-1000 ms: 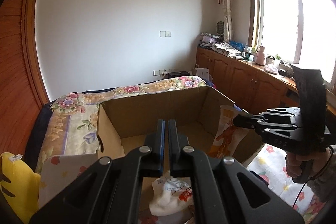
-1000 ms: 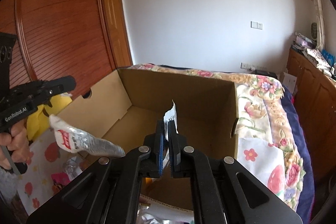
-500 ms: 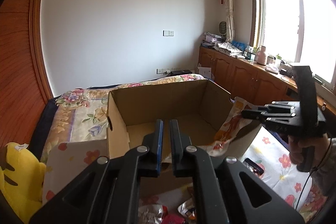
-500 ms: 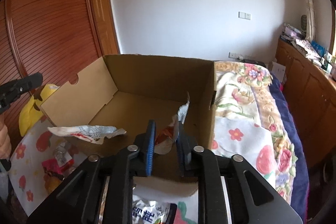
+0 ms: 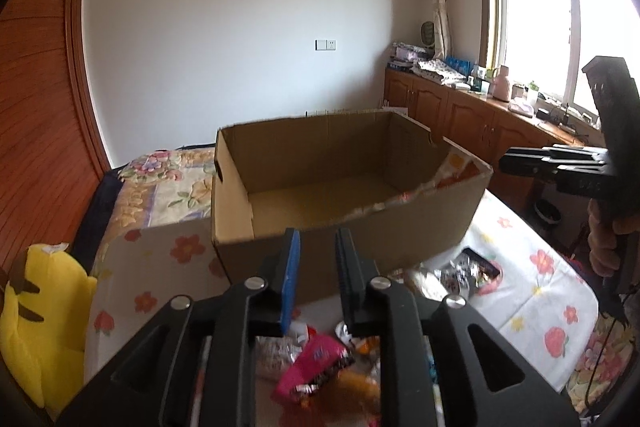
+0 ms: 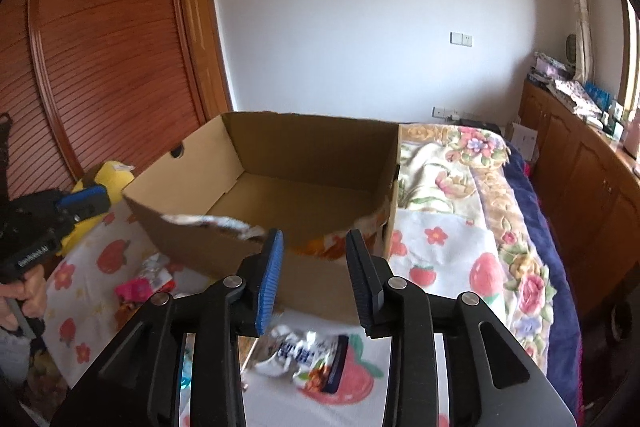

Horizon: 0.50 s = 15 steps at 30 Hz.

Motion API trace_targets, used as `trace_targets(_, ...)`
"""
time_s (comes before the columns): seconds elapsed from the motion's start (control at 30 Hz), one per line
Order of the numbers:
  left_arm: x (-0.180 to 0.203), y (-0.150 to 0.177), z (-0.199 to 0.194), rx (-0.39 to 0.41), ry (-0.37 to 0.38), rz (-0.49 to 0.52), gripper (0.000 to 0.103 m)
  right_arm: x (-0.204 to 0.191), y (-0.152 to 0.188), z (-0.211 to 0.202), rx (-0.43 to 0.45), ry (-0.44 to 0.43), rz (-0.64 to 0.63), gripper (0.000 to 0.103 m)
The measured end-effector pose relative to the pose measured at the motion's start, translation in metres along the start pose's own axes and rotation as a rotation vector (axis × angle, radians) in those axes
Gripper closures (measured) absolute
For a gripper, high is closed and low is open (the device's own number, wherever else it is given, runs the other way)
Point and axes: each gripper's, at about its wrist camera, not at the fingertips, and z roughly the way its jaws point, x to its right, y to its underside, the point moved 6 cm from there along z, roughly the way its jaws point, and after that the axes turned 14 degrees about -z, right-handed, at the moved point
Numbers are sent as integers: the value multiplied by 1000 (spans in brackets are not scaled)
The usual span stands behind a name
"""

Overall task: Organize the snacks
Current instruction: 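Lower the left tool to the pink bag while the right tool grasps the granola bar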

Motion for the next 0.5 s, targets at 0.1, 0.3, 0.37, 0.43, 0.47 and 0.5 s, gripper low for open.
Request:
trace_targets(0.1,3,16,-1,-19,-9,16,85,-10,10,-4,-9,-15,1,70)
trace_targets(0.3,3,44,-3,-59,-11,15,84,-34,31,2,-37,-50,-1,65)
trace_targets(0.37,1,53,-3,-72,-14,8,84,-43,37,8,-46,-70,8,63)
trace_targets(0.43,-1,61,-3,-80,-18,-3,83,-52,43,17,-58,-95,19,61)
trace_targets(0.47,-3,67,-2,-86,-22,-12,83,-57,46,23,-70,-106,18,58)
trace_targets(0.5,-4,71,-2,-92,-24,-17,83,-61,49,28,-78,-108,14,55)
